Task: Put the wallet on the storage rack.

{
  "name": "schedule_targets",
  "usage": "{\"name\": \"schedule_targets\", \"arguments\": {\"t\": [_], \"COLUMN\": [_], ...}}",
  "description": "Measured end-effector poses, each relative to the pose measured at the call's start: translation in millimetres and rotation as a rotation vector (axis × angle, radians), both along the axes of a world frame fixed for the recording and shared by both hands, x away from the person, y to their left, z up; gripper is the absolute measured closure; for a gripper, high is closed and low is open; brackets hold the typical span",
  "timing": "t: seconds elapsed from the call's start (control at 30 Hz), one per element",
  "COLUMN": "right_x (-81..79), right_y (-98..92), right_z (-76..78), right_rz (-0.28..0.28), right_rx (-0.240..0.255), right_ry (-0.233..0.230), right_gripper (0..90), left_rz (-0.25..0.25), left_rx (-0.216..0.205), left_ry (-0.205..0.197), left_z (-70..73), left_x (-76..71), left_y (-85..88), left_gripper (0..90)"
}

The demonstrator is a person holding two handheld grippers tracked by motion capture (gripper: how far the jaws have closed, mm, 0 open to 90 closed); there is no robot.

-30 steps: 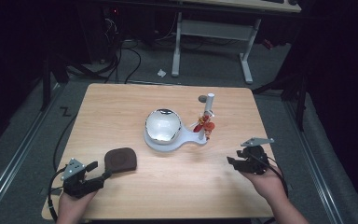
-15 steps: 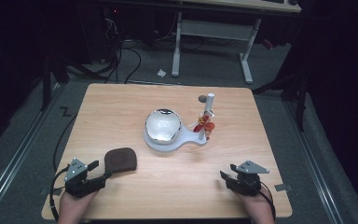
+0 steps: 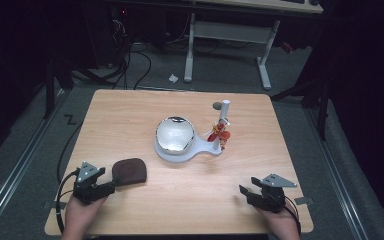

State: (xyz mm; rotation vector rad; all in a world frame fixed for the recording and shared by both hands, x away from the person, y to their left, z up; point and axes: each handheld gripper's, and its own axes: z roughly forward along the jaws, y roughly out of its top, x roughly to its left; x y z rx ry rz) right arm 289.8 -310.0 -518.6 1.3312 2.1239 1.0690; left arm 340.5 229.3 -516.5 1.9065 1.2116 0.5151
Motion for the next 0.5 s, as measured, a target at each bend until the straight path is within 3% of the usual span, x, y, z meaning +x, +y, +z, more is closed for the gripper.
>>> {"name": "schedule_targets", "arguments": {"t": [0.13, 0.23, 0.5], "right_x": [3.5, 3.7, 3.2], "right_y": [0.4, 2.1, 5.4], "right_z": [-1.3, -2.5, -5.6], "right_rz": [0.018, 0.026, 0.036], "right_rx": [0.019, 0.022, 0.012], "right_ry": [0.012, 0.019, 0.032], "right_gripper": [40.1, 39.9, 40.3], "left_rz": [0.031, 0.02, 0.003], "left_rx": [-0.044, -0.088, -0.211], "left_ry": [0.038, 0.057, 0.114], "left_z": [0.7, -1.1, -8.1], "left_x": [16.1, 25.2, 34.4], "left_y": [7.7, 9.3, 12.2], "left_gripper": [40.6, 48.2, 69.1]}}
